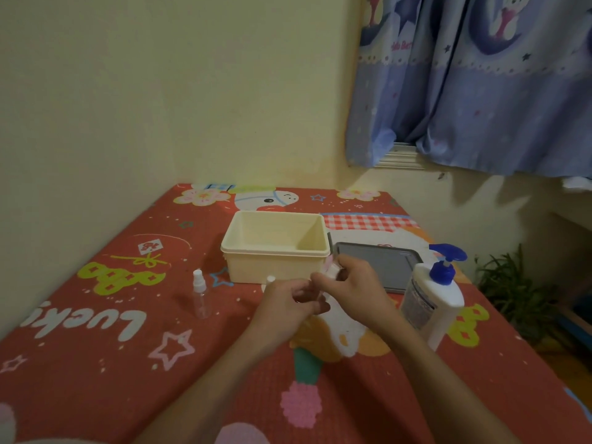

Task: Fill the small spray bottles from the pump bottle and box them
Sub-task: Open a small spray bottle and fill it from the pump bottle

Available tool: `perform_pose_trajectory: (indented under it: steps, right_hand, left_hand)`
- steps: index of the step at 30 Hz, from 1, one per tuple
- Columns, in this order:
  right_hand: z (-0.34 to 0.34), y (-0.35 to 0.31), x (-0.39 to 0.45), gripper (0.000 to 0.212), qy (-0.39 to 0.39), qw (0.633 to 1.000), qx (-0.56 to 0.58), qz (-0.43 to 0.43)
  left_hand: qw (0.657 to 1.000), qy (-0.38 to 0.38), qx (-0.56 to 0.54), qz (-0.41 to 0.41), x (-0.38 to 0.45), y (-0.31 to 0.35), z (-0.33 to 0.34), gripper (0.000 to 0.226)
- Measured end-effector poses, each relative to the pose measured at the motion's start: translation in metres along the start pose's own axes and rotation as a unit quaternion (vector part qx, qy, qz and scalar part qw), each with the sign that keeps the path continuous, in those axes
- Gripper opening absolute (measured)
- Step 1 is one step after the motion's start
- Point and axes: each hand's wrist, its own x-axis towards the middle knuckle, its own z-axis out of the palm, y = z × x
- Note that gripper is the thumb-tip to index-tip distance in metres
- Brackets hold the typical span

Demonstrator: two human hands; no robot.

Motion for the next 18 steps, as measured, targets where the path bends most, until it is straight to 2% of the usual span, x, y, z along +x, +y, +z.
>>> perform_pose_trajectory:
  steps: [2, 4, 6, 7, 9, 11, 13, 15, 18]
  right_hand:
    - [-0.006, 0.001, 0.000, 0.033, -0.048, 0.998, 0.018, -0.023]
    - [-0.016, -0.003, 0.000, 0.024, -0.119, 0.991, 0.023, -0.049]
    - [-0.029, -0.008, 0.003, 0.012, -0.191, 0.980, 0.009, -0.063]
    - [-0.033, -0.010, 0.004, 0.014, -0.215, 0.975, -0.009, -0.057]
    - [-0.036, -0.012, 0.006, 0.026, -0.222, 0.973, -0.057, -0.027]
    - [-0.036, -0.014, 0.008, 0.032, -0.192, 0.975, -0.113, -0.025]
    - [-0.037, -0.016, 0.010, 0.025, -0.196, 0.969, -0.144, -0.052]
    - [-0.045, -0.019, 0.011, 0.014, -0.240, 0.957, -0.146, -0.077]
    - [-0.048, -0.022, 0.012, 0.035, -0.267, 0.951, -0.143, -0.057]
  left_hand:
    - [0.999, -0.037, -0.039, 0.000, -0.003, 0.003, -0.003, 0.023]
    - [0.996, -0.062, -0.059, 0.005, -0.004, 0.004, -0.006, 0.025]
    - [0.996, -0.067, -0.064, 0.004, -0.004, 0.003, -0.009, 0.022]
    - [0.996, -0.066, -0.063, 0.000, -0.005, 0.003, -0.010, 0.020]
    - [0.997, -0.061, -0.055, -0.001, -0.005, 0.002, -0.010, 0.019]
    - [0.997, -0.058, -0.048, 0.001, -0.005, 0.001, -0.009, 0.019]
    - [0.997, -0.059, -0.040, -0.002, -0.005, 0.001, -0.009, 0.019]
    - [0.998, -0.054, -0.024, -0.010, -0.005, 0.000, -0.008, 0.020]
    - [0.999, -0.050, -0.013, -0.005, -0.006, 0.000, -0.008, 0.018]
